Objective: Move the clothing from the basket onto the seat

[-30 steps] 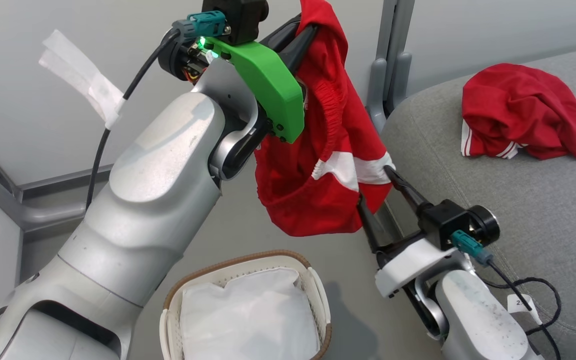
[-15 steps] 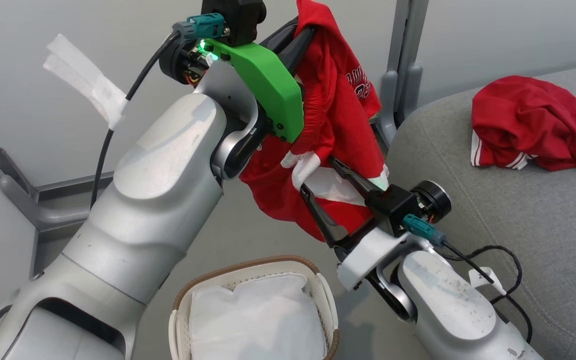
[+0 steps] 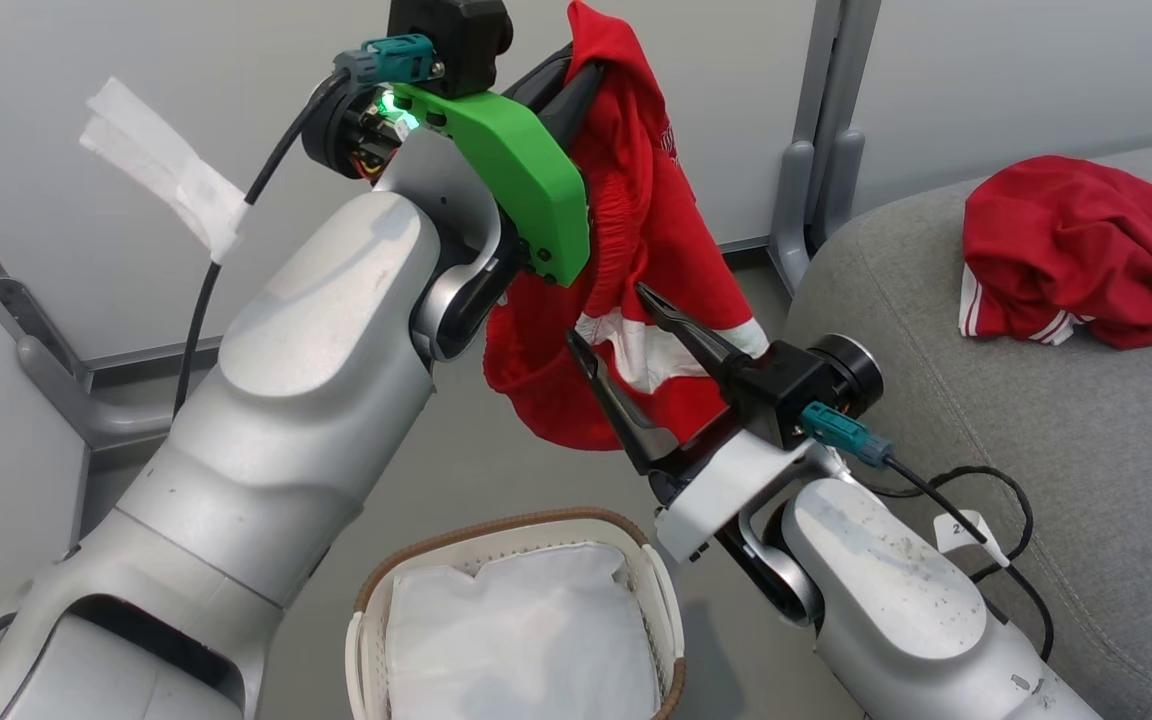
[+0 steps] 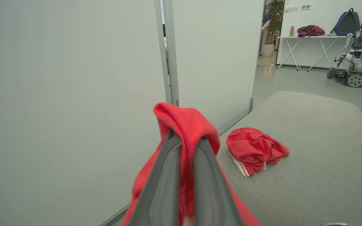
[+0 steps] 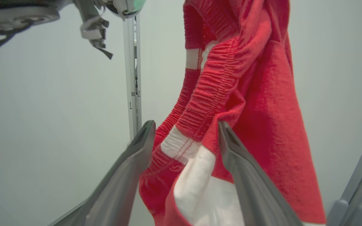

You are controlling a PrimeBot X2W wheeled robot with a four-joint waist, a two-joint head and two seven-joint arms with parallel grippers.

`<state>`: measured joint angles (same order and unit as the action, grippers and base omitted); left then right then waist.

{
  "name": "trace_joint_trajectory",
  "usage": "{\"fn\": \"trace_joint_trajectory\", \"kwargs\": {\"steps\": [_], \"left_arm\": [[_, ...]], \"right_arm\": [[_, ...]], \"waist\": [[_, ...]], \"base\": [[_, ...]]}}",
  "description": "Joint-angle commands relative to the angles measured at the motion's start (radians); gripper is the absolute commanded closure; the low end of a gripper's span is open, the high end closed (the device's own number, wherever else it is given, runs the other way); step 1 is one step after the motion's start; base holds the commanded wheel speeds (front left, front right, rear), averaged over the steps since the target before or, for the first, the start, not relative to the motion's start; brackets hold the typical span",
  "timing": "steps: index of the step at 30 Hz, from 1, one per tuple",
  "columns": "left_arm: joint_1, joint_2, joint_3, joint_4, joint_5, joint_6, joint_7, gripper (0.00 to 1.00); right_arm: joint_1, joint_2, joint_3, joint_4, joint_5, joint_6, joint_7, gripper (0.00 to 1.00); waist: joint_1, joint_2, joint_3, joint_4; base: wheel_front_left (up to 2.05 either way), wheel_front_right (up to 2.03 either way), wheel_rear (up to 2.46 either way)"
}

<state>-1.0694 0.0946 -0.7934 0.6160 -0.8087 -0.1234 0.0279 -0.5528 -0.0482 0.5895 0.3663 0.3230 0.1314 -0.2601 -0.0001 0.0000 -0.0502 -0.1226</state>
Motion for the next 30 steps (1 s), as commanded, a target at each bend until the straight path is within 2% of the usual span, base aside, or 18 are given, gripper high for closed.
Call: {"fn": "trace_joint_trajectory", "kwargs": {"steps": [1,9,19,20,21,22,30], "left_arm": [[0.011,0.001,0.001,-0.001,-0.008,0.003,-0.006,1.0],[-0.006,-0.011,-0.011,-0.019,-0.017,0.002,-0.002,1.0],[-0.014,-0.027,-0.027,-0.032,-0.029,0.004,-0.007,1.0],[-0.013,-0.028,-0.028,-0.033,-0.03,0.004,-0.007,1.0],[-0.011,-0.029,-0.03,-0.034,-0.031,0.005,-0.008,1.0],[-0.008,-0.03,-0.031,-0.035,-0.034,0.005,-0.01,1.0],[0.023,-0.008,-0.026,-0.014,-0.043,0.016,-0.014,1.0]], "right_arm": [[-0.007,-0.004,0.003,0.004,-0.003,-0.001,0.009,0.0],[-0.056,-0.004,-0.025,0.139,-0.045,-0.001,0.047,0.0],[-0.19,-0.004,0.027,0.329,0.034,-0.001,0.057,0.0],[-0.202,-0.004,0.029,0.345,0.034,-0.001,0.056,0.52],[-0.213,-0.004,0.03,0.365,0.028,-0.001,0.055,0.7],[-0.22,-0.004,0.033,0.38,0.026,-0.001,0.051,1.0],[-0.244,-0.004,0.043,0.435,0.045,-0.001,0.025,1.0]], "waist": [[0.0001,0.0,0.001,0.001],[0.0001,0.0,0.008,0.02],[0.0001,0.0,0.017,0.047],[0.0001,0.0,0.017,0.049],[0.0001,0.0,0.018,0.052],[0.0001,0.0,0.018,0.054],[0.0001,0.0,0.022,0.043]], "base": [[0.0,0.0,0.0],[0.0,0.0,0.0],[0.0,0.0,0.0],[0.0,0.0,0.0],[0.0,0.0,0.0],[0.0,0.0,0.0],[0.0,0.0,0.0]]}}
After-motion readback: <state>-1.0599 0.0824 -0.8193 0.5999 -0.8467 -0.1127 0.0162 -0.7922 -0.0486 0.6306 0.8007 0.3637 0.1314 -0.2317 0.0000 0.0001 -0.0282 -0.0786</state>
